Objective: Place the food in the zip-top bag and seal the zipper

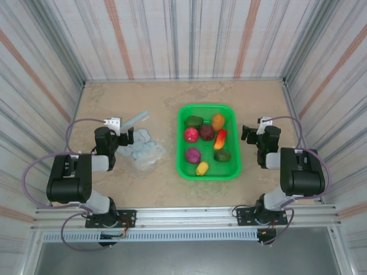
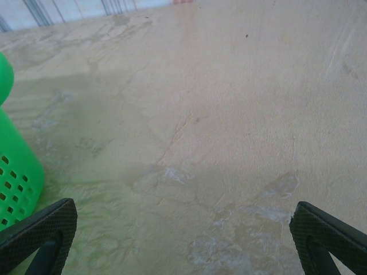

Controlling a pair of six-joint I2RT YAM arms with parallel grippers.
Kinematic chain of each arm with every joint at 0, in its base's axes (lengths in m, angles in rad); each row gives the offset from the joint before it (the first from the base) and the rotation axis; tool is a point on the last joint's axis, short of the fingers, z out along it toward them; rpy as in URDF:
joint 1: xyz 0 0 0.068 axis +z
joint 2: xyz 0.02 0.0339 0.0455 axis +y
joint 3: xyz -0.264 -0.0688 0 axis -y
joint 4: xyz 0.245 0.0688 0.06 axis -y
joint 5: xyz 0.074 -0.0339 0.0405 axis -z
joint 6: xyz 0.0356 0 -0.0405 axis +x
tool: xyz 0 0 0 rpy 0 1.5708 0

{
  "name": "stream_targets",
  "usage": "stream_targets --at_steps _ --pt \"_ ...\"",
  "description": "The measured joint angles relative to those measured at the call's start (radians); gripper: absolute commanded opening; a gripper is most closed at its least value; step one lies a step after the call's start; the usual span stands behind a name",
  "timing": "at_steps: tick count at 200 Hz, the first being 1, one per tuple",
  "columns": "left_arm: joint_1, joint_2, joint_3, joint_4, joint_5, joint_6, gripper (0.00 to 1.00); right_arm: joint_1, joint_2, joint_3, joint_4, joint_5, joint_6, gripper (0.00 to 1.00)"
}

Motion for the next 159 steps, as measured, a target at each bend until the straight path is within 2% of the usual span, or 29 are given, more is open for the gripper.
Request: stream_targets --at_steps 56,90,130,148,159 --pt "0.004 -0.027 0.0 -0.027 0.004 -0.009 0.99 0.001 -0.003 0.002 -0.011 0.001 0.0 0.99" --pt "-0.005 -0.187 0.039 -0.184 -0.091 -0.031 0.99 0.007 -0.132 0.109 -0.264 0.067 0.011 0.99" --pt "-0.164 -0.385 0.128 -0.287 -0.213 0.004 0.99 0.051 -0.396 0.25 -0.435 0.167 0.03 0.99" --pt "-0.262 -0.485 0.155 -0.336 -0.25 -0.018 0.99 0.151 -0.478 0.321 -0.52 0.198 0.027 0.99" --pt "-0.323 -0.57 0.179 -0.415 -0.277 -0.077 0.99 0.254 -0.517 0.367 -0.576 0.21 0.017 0.99"
